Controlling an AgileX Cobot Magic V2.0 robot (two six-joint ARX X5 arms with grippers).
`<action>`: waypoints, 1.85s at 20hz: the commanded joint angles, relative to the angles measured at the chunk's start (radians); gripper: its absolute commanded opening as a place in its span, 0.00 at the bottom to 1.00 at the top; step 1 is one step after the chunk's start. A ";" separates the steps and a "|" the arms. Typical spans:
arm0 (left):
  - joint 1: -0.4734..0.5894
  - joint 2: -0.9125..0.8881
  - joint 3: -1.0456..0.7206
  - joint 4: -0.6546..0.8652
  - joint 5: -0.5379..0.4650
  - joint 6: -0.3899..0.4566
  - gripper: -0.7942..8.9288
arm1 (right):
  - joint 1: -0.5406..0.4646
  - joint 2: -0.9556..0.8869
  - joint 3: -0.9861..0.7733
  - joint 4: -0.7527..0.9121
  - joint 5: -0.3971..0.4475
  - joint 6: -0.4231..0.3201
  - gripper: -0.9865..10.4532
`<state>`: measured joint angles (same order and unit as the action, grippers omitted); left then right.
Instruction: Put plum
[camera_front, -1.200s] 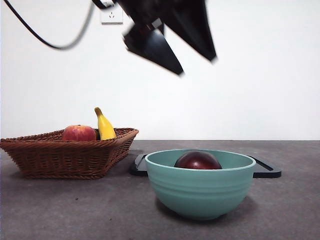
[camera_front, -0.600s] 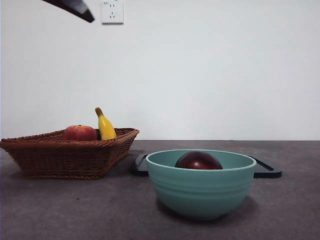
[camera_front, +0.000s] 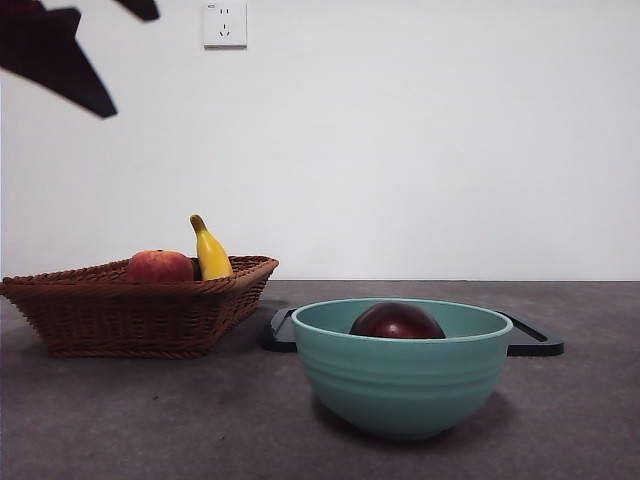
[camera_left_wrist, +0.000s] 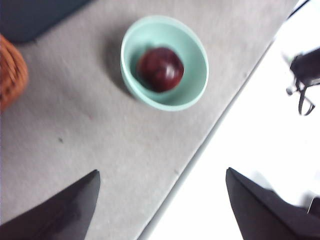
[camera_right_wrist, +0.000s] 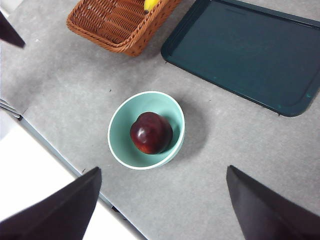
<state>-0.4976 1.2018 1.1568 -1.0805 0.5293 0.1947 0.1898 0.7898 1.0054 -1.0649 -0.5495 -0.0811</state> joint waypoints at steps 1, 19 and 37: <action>-0.005 0.006 0.003 0.003 0.007 0.023 0.50 | 0.004 0.007 0.019 0.009 0.000 0.003 0.44; -0.005 0.006 0.003 0.006 0.034 0.022 0.50 | 0.284 0.406 -0.098 0.291 0.192 0.212 0.43; -0.005 0.006 0.003 0.006 0.034 0.022 0.50 | 0.418 0.746 -0.099 0.545 0.378 0.262 0.21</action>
<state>-0.4980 1.2018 1.1488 -1.0790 0.5564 0.2008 0.5976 1.5177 0.9005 -0.5304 -0.1780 0.1726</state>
